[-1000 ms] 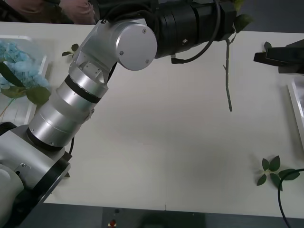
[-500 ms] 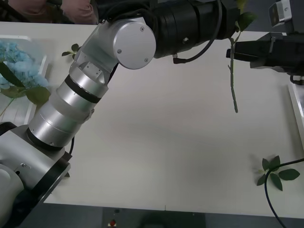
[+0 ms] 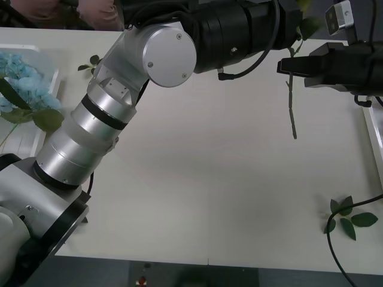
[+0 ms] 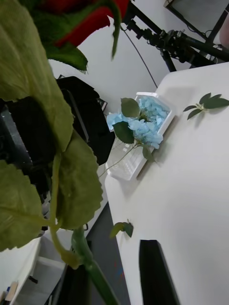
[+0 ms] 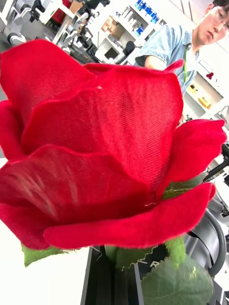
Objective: Put the red flowers into the right box and the blue flowers into the left box
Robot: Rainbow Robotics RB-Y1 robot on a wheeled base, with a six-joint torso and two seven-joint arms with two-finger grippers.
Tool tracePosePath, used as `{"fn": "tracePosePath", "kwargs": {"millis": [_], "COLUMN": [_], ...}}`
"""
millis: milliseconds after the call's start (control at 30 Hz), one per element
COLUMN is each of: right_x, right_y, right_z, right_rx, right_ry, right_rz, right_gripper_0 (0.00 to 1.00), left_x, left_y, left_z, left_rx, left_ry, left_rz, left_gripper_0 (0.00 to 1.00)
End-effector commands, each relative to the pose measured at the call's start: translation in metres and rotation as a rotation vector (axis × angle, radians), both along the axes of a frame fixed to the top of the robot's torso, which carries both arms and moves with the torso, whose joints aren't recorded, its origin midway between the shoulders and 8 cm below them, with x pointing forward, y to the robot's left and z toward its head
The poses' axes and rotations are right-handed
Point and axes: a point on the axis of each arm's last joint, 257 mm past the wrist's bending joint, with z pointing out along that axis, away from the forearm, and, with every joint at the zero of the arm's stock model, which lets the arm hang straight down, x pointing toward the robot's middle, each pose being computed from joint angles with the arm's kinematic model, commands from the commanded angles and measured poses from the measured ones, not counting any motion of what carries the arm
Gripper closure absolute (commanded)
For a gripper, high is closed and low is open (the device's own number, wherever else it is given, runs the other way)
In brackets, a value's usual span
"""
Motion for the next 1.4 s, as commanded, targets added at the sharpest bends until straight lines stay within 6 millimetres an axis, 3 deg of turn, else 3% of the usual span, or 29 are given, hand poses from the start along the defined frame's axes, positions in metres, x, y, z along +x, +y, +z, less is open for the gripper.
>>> {"fn": "tracePosePath", "kwargs": {"millis": [33,233,300,367,400,767,967,1133,1167,1200,1300,1400], "right_x": [-0.001,0.000,0.000,0.000,0.000,-0.001,-0.008,-0.018,-0.020,-0.021,-0.025,-0.026], "right_y": [0.006,0.005,0.004,0.004,0.004,0.001,-0.024,-0.069,-0.077,-0.089,-0.116,-0.158], "right_z": [0.020,0.021,0.022,0.022,0.023,0.025,0.027,0.024,0.022,0.021,0.013,-0.001], "right_rx": [0.013,0.017,0.020,0.022,0.023,0.028,0.004,-0.039,-0.045,-0.058,-0.091,-0.187], "right_ry": [-0.009,-0.003,-0.003,-0.001,-0.001,0.001,0.038,0.099,0.110,0.117,0.145,0.182], "right_rz": [0.017,0.014,0.012,0.011,0.012,0.011,0.001,-0.048,-0.059,-0.082,-0.138,-0.238], "right_gripper_0": [1.00,1.00,1.00,1.00,1.00,1.00,1.00,1.00,1.00,1.00,1.00,1.00], "left_x": [-0.005,-0.005,-0.005,-0.005,-0.005,-0.005,-0.005,-0.005,0.002,0.005,0.010,0.003], "left_y": [-0.002,-0.002,-0.002,-0.002,-0.002,-0.002,-0.002,-0.002,0.002,0.007,0.027,0.051], "left_z": [0.036,0.036,0.036,0.036,0.036,0.036,0.036,0.036,0.014,0.008,0.003,-0.014], "left_rx": [-0.039,-0.039,-0.039,-0.039,-0.039,-0.039,-0.039,-0.039,-0.024,-0.017,0.015,0.063], "left_ry": [-0.039,-0.039,-0.039,-0.039,-0.039,-0.039,-0.039,-0.039,-0.006,0.001,-0.028,-0.020], "left_rz": [-0.009,-0.009,-0.009,-0.009,-0.009,-0.009,-0.009,-0.009,0.007,0.013,0.029,0.010], "left_gripper_0": [1.00,0.98,0.36,0.06,0.00,0.00,0.00,0.00,0.00,0.00,0.00,0.00]}}
